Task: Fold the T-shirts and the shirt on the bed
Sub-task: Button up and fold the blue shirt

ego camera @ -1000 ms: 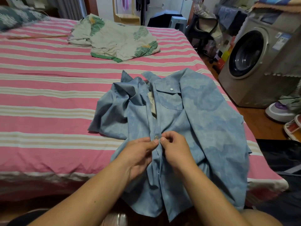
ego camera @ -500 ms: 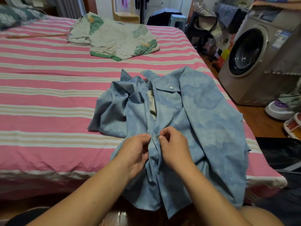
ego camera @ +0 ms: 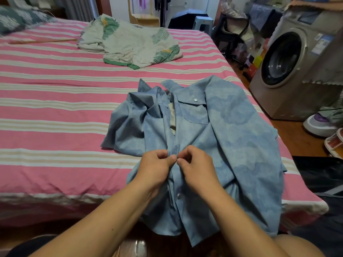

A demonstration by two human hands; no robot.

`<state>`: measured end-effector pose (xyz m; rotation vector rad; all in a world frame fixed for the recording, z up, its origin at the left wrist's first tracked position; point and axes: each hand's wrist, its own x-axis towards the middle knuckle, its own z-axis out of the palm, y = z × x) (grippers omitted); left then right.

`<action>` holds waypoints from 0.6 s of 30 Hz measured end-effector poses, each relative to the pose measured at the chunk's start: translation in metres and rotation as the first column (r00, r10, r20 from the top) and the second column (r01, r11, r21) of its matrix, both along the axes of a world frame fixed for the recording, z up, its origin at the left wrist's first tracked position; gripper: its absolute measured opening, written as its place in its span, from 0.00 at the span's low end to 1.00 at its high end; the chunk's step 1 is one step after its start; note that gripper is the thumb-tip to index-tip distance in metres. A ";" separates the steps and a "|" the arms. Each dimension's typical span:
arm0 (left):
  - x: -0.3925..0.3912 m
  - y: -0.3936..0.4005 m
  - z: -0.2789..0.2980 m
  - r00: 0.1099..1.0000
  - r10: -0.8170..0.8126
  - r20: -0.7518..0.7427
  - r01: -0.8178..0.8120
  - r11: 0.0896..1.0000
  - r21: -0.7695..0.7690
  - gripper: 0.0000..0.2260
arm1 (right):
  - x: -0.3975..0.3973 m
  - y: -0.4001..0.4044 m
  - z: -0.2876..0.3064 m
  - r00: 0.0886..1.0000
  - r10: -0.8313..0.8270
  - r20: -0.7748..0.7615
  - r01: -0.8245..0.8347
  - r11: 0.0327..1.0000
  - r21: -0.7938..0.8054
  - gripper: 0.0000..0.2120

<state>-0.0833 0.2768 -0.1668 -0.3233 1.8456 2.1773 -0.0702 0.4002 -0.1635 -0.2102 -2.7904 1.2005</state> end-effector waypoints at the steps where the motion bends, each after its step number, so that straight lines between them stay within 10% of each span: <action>1: 0.001 -0.001 0.000 1.000 -0.001 -0.029 -0.001 0.999 -0.048 0.07 | 0.000 0.001 0.000 1.000 -0.004 0.013 0.004 1.000 -0.009 0.08; 12: -0.008 -0.002 -0.004 0.993 -0.117 0.010 0.116 0.964 -0.238 0.12 | -0.013 0.019 0.015 0.995 -0.087 -0.038 0.091 0.990 0.112 0.08; 16: -0.022 -0.021 0.004 0.813 -0.526 0.249 0.541 0.527 -0.656 0.19 | -0.059 0.029 0.031 0.993 0.024 -0.118 0.011 0.958 0.288 0.15; 18: -0.042 -0.024 0.009 0.895 -0.424 0.140 0.390 0.589 -0.707 0.19 | -0.081 0.017 0.028 0.988 0.146 -0.048 -0.113 0.903 0.415 0.19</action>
